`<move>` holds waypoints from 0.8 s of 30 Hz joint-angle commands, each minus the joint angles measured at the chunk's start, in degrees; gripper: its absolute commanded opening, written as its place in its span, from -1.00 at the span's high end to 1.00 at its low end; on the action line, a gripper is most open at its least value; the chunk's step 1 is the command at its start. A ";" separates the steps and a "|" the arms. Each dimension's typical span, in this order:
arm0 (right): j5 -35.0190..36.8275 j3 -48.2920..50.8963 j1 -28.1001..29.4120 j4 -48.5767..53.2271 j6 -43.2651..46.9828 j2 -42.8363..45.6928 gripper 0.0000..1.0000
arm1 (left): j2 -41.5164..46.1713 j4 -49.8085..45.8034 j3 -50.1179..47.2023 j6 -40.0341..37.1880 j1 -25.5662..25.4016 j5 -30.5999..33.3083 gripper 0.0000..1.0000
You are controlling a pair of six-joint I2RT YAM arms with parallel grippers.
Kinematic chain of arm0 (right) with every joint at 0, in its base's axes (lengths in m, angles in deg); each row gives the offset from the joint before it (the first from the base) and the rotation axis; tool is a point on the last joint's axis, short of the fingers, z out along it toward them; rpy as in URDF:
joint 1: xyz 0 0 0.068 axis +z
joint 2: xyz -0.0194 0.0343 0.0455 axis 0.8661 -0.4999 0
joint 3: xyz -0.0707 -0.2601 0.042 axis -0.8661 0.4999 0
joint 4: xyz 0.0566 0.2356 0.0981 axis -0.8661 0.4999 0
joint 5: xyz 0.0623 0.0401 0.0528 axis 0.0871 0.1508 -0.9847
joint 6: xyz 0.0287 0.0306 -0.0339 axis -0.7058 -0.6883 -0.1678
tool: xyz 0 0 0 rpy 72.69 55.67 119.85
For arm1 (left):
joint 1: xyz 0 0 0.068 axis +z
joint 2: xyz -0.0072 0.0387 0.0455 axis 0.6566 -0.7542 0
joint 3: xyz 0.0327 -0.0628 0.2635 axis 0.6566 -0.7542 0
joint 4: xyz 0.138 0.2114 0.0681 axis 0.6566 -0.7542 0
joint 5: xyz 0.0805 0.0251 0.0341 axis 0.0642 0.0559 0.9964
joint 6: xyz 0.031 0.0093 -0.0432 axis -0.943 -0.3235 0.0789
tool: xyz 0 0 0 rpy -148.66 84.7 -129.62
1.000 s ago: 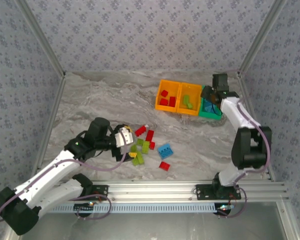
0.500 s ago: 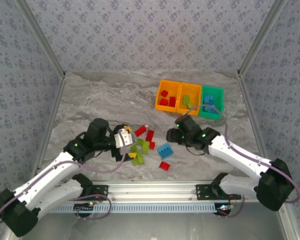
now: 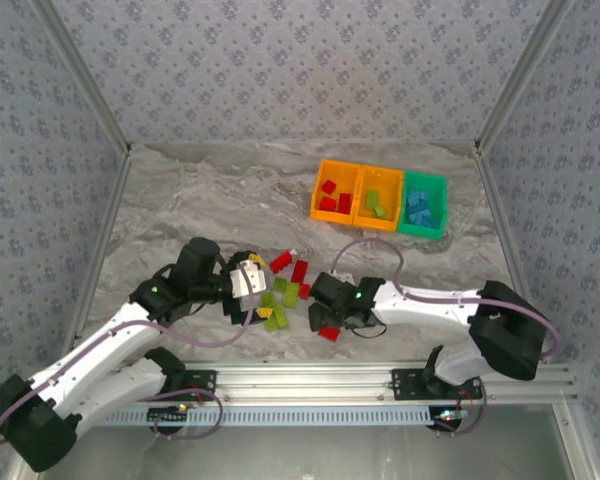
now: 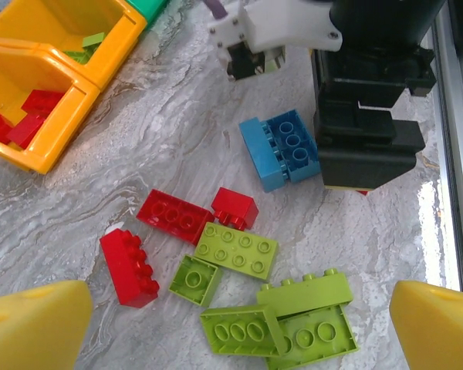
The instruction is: Sort the legos into containers by color
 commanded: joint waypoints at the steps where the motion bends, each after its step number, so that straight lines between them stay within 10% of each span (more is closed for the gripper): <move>1: 5.98 -1.95 -0.53 2.75 10.44 -1.41 -1.00 | 0.01 -0.84 0.25 -1.06 -0.22 -0.39 -0.98; 24: 2.36 -2.26 -4.90 -2.95 19.17 -4.22 -0.16 | -0.94 -1.80 0.07 -1.77 -0.85 -1.55 -0.98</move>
